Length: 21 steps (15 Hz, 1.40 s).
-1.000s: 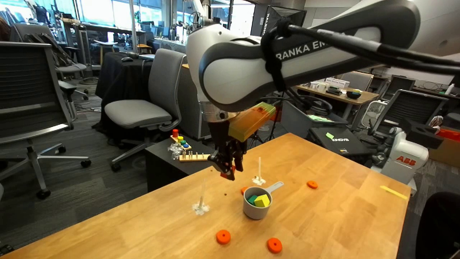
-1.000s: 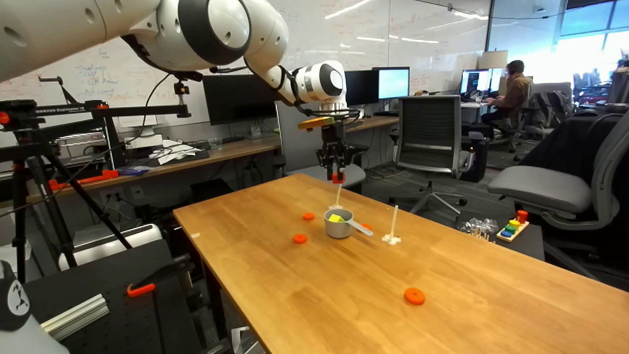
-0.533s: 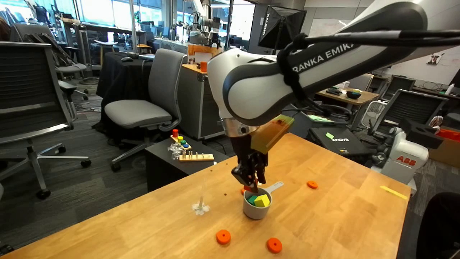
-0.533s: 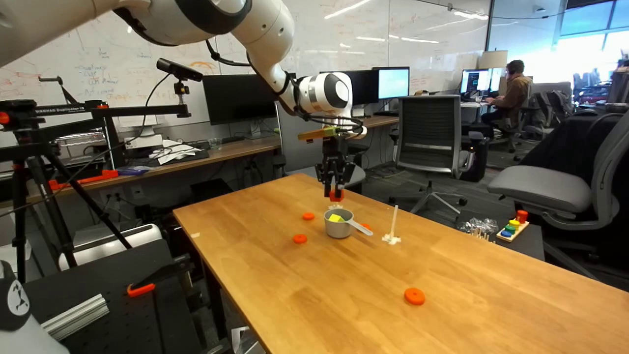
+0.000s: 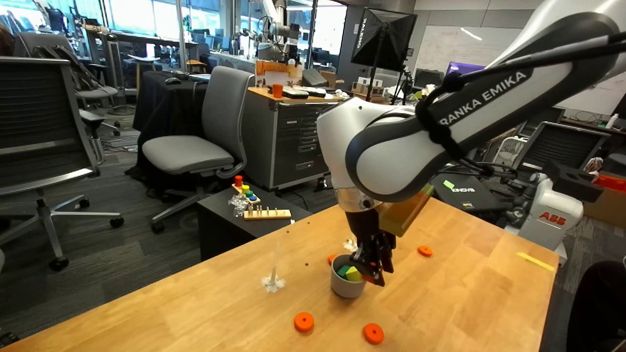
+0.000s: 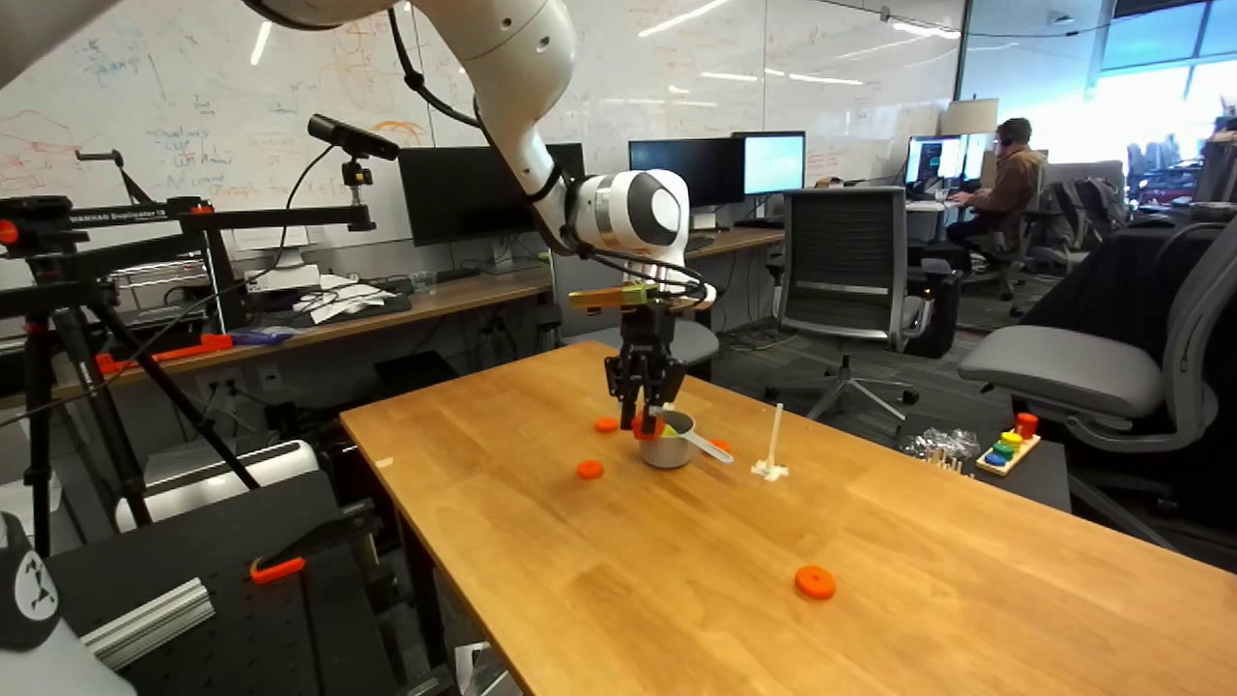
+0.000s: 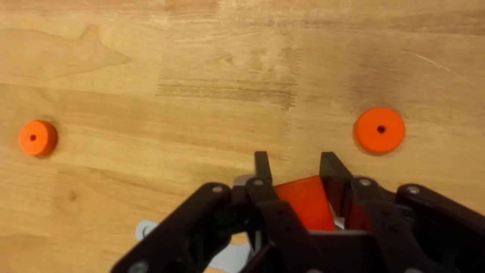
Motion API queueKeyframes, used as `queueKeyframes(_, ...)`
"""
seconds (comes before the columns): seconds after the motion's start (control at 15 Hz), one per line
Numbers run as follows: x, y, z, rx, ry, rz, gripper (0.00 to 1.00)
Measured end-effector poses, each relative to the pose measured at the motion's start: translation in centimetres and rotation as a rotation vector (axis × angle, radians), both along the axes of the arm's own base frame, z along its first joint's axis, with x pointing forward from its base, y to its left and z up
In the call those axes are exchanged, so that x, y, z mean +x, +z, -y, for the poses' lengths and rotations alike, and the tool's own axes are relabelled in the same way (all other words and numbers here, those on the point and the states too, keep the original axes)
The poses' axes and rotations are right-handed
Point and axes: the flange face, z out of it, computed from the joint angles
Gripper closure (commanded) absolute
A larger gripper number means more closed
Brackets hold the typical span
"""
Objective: Put the green, yellow and orange blocks inside the grey measuring cup
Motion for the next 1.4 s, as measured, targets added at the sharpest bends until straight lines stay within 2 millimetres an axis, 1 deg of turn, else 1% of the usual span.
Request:
queueKeyframes(0.27,-2.0,0.1,1.1,0.004,-0.002,-0.007,0.87)
queueKeyframes(0.6,-3.1,0.9,1.2,0.007,0.002,-0.01,0.87)
queueKeyframes(1.07,-2.6,1.7,1.0,0.012,0.004,0.006,0.87)
queueKeyframes(1.4,-0.9,2.2,0.7,0.016,0.002,0.033,0.87)
